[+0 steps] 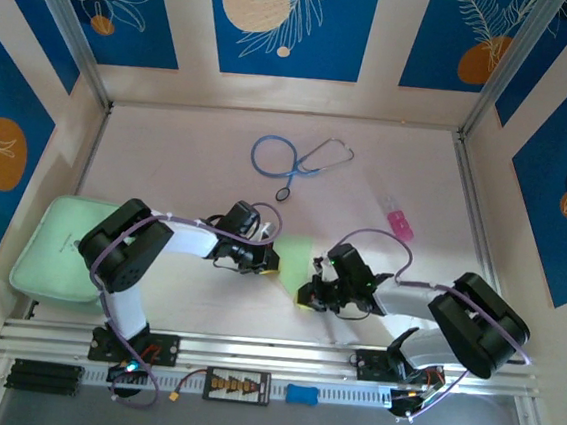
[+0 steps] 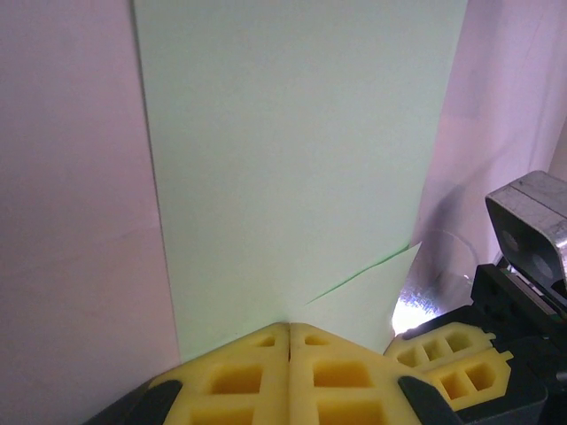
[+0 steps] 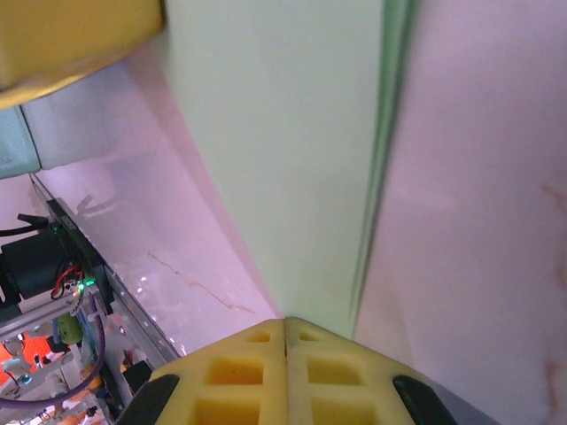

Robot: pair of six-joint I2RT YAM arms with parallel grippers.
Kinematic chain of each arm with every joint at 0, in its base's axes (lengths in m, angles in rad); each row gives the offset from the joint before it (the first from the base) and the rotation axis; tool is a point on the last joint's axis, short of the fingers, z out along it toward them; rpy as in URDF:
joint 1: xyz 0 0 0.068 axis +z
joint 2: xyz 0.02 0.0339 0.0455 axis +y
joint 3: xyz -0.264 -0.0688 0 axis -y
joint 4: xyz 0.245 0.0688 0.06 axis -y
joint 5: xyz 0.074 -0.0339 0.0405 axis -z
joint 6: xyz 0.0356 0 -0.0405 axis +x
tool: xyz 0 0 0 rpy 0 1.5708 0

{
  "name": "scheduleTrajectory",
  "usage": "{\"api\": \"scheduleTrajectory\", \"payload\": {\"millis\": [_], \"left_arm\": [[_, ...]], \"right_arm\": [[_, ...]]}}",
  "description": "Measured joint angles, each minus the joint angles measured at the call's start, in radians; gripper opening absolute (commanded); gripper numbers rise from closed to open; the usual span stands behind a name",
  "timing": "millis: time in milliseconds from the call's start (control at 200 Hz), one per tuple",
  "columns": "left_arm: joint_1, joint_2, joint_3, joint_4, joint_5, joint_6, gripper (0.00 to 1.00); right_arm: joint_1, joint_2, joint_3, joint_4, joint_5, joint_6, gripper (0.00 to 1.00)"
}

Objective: Fold a paper plane with a square sheet of paper (pick it up from the middle)
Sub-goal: Third fold the triangle at the center of the table, then fourth fold the wing at the center of the table.

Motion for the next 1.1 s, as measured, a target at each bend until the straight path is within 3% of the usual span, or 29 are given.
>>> {"api": "scheduleTrajectory", "payload": {"millis": [395, 525, 625, 705, 870, 1100], "left_arm": [[0.011, -0.021, -0.04, 0.053, -0.019, -0.05, 0.0], [0.01, -0.089, -0.127, 0.107, -0.072, -0.124, 0.02], [-0.007, -0.145, -0.171, 0.104, -0.13, -0.173, 0.08], [-0.025, -0.185, -0.185, 0.089, -0.174, -0.199, 0.18], [-0.042, -0.301, -0.188, 0.035, -0.237, -0.208, 0.43], [0.004, -0.33, -0.151, -0.055, -0.235, -0.137, 0.51]], "right_arm": [[0.0, -0.203, -0.031, -0.217, 0.064, -0.01, 0.09], [0.0, -0.215, 0.04, -0.309, 0.114, -0.026, 0.24], [0.004, -0.212, 0.106, -0.347, 0.181, -0.041, 0.4], [0.021, -0.208, 0.139, -0.351, 0.245, -0.04, 0.46], [0.089, -0.195, 0.157, -0.343, 0.358, -0.07, 0.47], [0.066, -0.092, 0.224, -0.328, 0.37, -0.107, 0.4]]}}
